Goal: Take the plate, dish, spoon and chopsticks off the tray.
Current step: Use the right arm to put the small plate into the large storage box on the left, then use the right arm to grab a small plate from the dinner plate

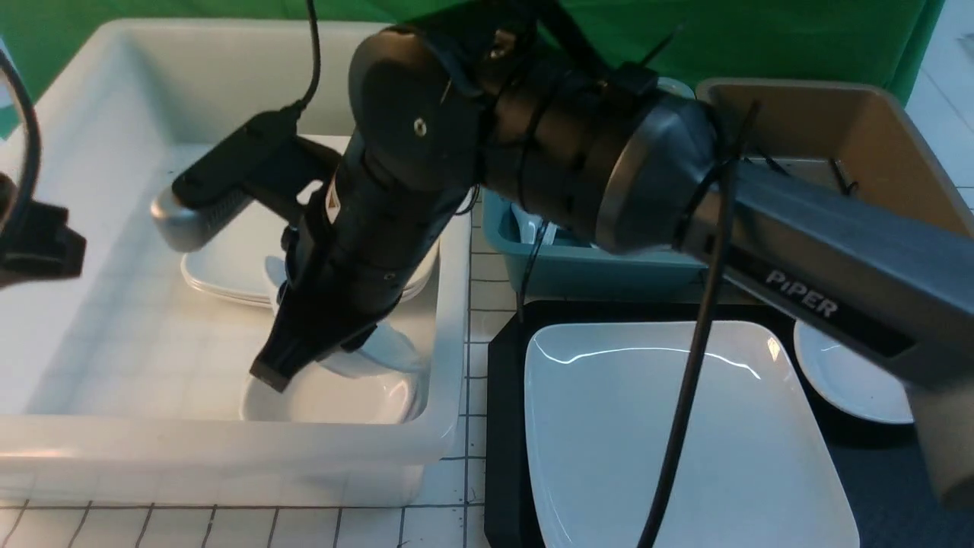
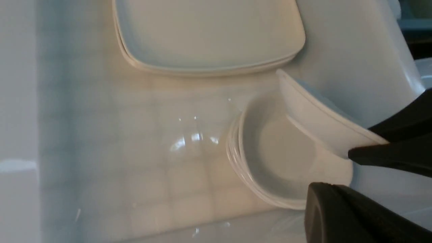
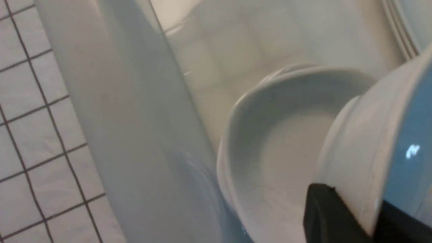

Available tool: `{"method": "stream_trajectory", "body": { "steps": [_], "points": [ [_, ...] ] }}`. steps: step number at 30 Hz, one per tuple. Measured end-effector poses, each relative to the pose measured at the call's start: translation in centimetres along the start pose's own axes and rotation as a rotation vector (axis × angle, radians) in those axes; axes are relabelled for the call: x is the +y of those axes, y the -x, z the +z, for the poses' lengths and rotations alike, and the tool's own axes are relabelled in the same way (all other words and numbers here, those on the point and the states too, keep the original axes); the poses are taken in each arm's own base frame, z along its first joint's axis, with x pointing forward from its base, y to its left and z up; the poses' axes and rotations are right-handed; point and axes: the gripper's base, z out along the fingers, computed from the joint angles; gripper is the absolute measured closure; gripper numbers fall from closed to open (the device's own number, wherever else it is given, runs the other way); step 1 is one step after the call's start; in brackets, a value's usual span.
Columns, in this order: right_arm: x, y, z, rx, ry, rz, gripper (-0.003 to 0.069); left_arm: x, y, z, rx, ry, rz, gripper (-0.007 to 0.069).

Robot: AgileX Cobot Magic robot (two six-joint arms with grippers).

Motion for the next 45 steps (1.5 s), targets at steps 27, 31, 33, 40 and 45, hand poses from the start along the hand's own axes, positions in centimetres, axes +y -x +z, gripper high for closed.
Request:
{"method": "stream_trajectory", "body": {
  "steps": [27, 31, 33, 40, 45],
  "points": [
    [-1.6, -1.2, -12.3, -0.039, -0.365, -0.005, 0.0451, -1.1, -0.4, 0.8, -0.005, -0.151, 0.003, 0.062],
    [-5.0, -4.7, -16.5, -0.026, -0.464, 0.09, 0.0631, -2.7, -0.3, 0.5, -0.024, -0.308, 0.034, 0.062],
    [-7.2, -7.7, -18.1, 0.015, -0.507, 0.163, 0.0652, -3.5, -0.4, 0.5, -0.019, -0.348, 0.069, 0.0624],
    [-12.7, -21.8, -17.0, 0.342, -0.524, 0.483, 0.0546, -8.0, -0.5, 1.2, -0.039, -0.441, 0.205, 0.0627],
    [-13.3, -28.3, -12.6, 0.451, -0.467, 0.561, 0.0297, -12.4, -0.5, 3.6, 0.023, -0.514, 0.312, 0.0627]
  ]
}}
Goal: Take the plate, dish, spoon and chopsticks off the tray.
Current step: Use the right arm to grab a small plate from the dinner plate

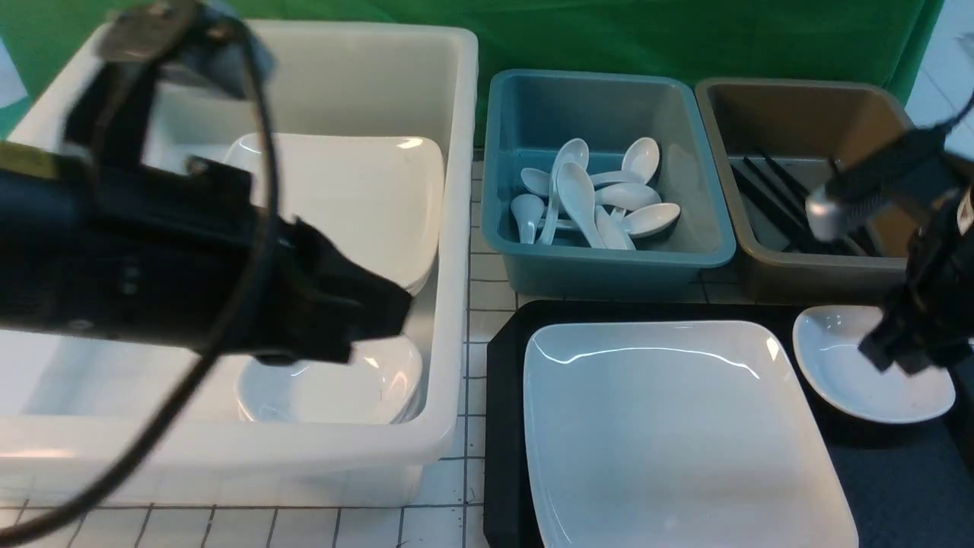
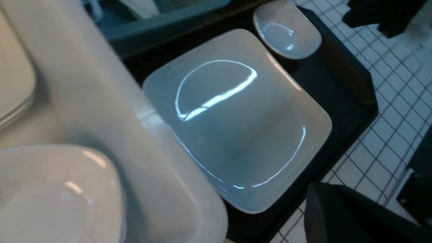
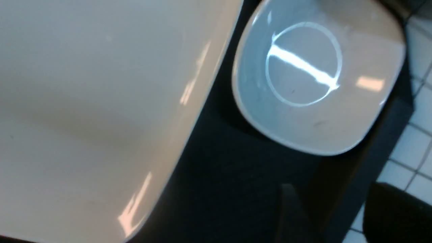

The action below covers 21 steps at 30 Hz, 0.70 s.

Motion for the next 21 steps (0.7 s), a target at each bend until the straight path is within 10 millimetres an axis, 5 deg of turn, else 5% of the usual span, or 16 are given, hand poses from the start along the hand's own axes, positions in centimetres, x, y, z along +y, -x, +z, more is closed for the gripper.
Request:
{"method": "stream_trajectory", "body": {
  "steps": [3, 10, 21],
  "points": [
    [1.0, -1.2, 3.2, 0.017, 0.023, -0.062, 0.0207, -1.3, 0.4, 3.2, 0.099, -0.031, 0.062, 0.0627],
    [1.9, -1.0, 6.2, -0.062, 0.024, -0.109, 0.0174, -2.3, 1.3, 8.3, 0.225, -0.045, 0.13, 0.0627],
    [1.4, -0.5, 8.7, -0.027, -0.038, -0.144, 0.0172, -1.3, 1.2, 8.9, 0.254, 0.044, 0.216, 0.0627]
  ]
}}
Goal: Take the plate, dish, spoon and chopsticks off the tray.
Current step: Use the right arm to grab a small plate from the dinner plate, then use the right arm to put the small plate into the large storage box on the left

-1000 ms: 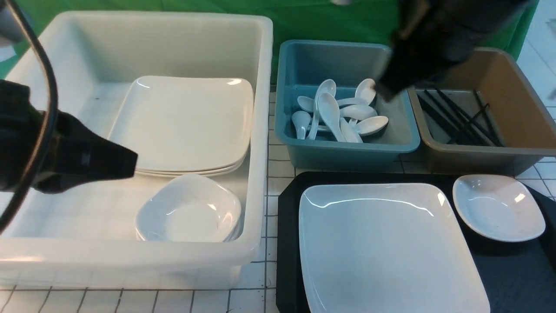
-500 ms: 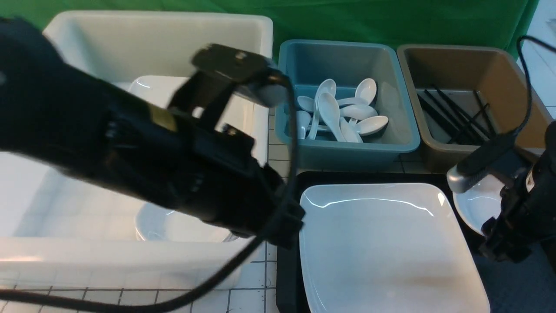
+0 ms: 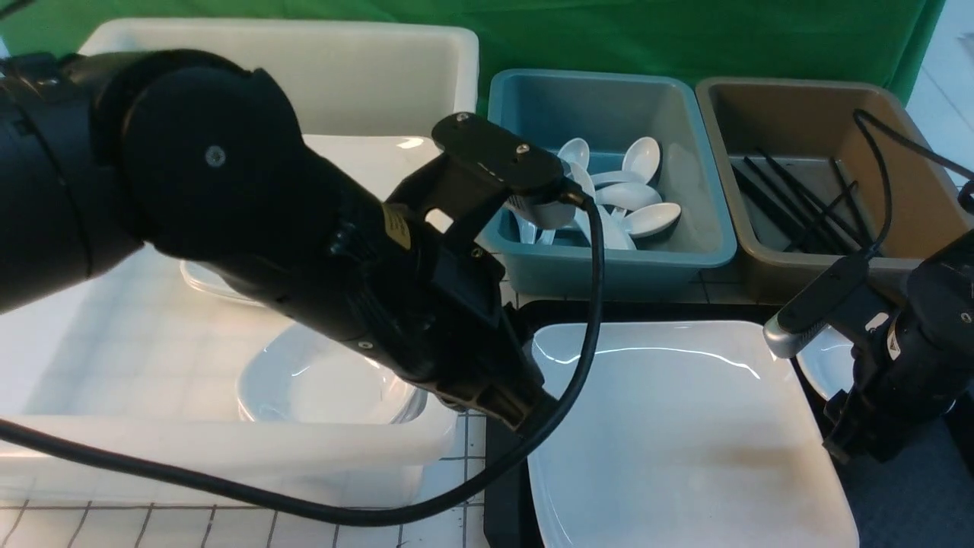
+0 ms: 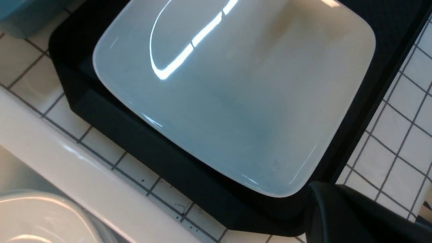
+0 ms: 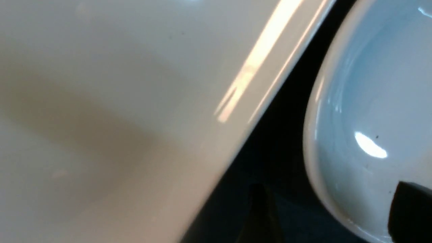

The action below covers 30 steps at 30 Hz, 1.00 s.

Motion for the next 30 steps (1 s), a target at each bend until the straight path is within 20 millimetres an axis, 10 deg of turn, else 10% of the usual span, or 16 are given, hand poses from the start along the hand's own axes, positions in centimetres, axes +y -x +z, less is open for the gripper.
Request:
{"method": "stream_trajectory", "body": {
  "steps": [10, 18, 30],
  "points": [
    [0.3, 0.6, 1.8, -0.021, 0.008, -0.015, 0.0295, 0.1, 0.0, 0.0, -0.004, 0.009, 0.001, 0.0626],
    [-0.3, 1.0, 1.0, -0.034, -0.015, -0.024, 0.0529, 0.2, 0.3, 0.0, -0.034, 0.019, 0.013, 0.0626],
    [-1.5, -0.5, -7.1, -0.223, -0.045, 0.204, 0.0617, -0.4, 1.8, -0.2, -0.2, -0.031, 0.126, 0.0626]
  ]
}}
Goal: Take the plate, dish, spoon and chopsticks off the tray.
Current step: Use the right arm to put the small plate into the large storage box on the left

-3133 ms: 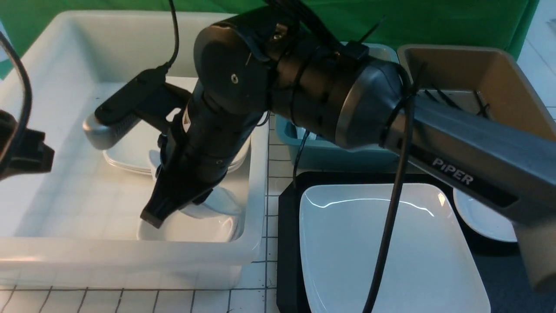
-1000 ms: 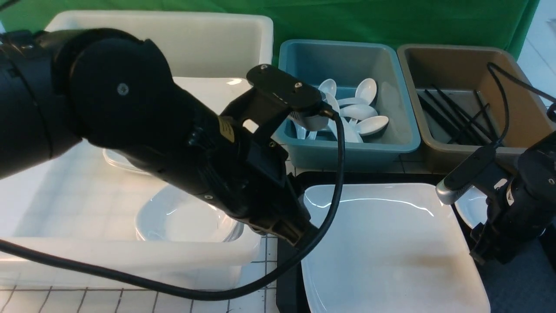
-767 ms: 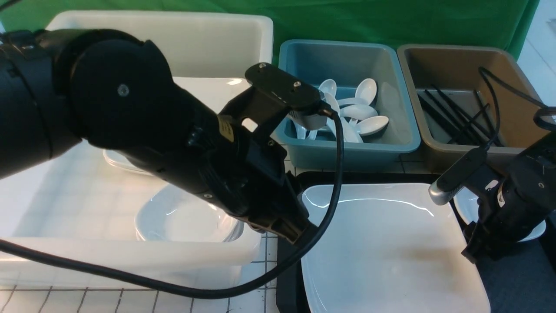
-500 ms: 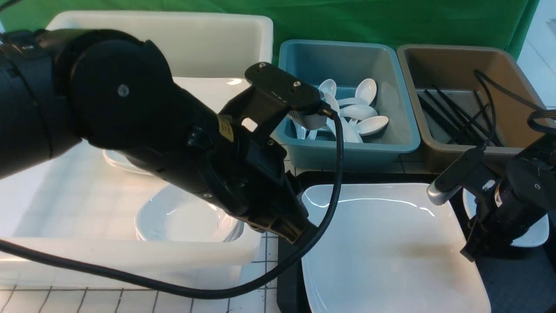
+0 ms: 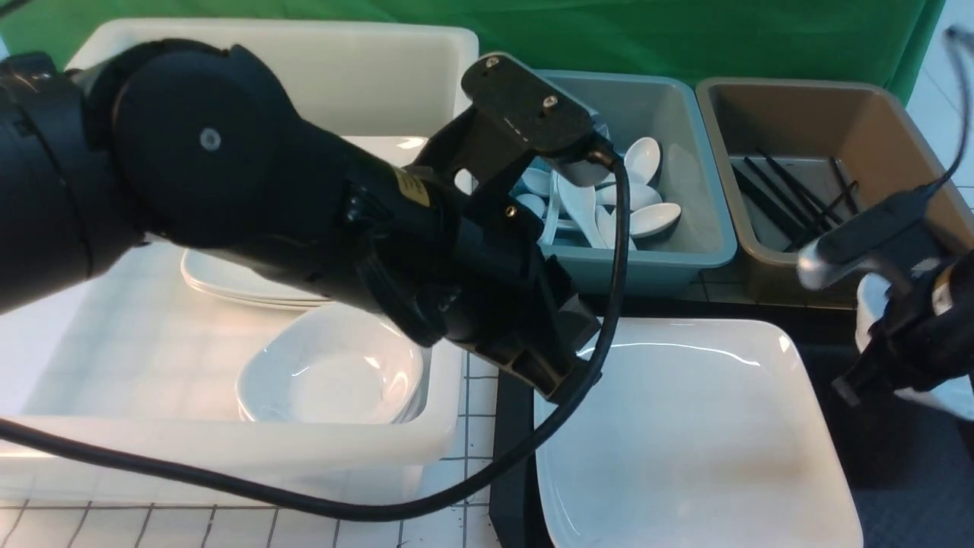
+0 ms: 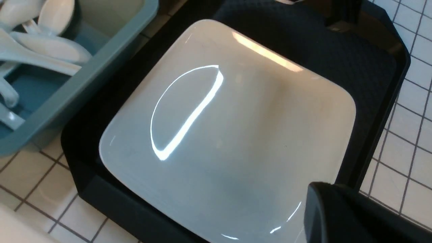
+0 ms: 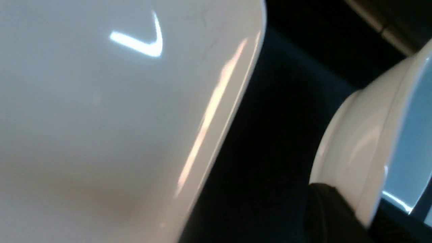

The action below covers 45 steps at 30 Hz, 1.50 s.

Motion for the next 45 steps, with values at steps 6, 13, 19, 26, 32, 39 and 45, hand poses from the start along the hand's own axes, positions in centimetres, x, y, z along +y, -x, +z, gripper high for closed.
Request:
{"method": "stream_trajectory", "body": {
  "steps": [6, 13, 19, 26, 32, 39, 45],
  "points": [
    [-0.3, 2.2, -7.5, -0.278, 0.133, 0.099, 0.0617, 1.2, 1.4, -1.2, -0.028, 0.069, -0.008, 0.0626],
    [4.0, 7.7, -16.2, -0.616, 0.456, -0.029, 0.0617, 6.6, 1.8, -5.9, -0.007, 0.236, -0.205, 0.0626],
    [11.6, 12.1, -18.2, -0.664, 0.653, -0.213, 0.0617, 11.0, -1.8, -12.0, 0.009, 0.416, -0.416, 0.0626],
    [20.3, 15.5, -15.1, -0.576, 0.757, -0.368, 0.0617, 12.0, -5.8, -16.3, -0.004, 0.55, -0.596, 0.0626],
    [25.4, 16.6, -10.0, -0.45, 0.692, -0.477, 0.0617, 11.3, -7.4, -16.5, 0.018, 0.556, -0.637, 0.0626],
    [26.7, 16.4, -6.9, -0.37, 0.655, -0.514, 0.0611, 11.2, -7.6, -16.4, 0.034, 0.545, -0.645, 0.0626],
    [27.7, 16.1, -6.9, -0.366, 0.664, -0.535, 0.0456, 11.2, -7.6, -16.4, 0.034, 0.545, -0.645, 0.0626]
  ]
}}
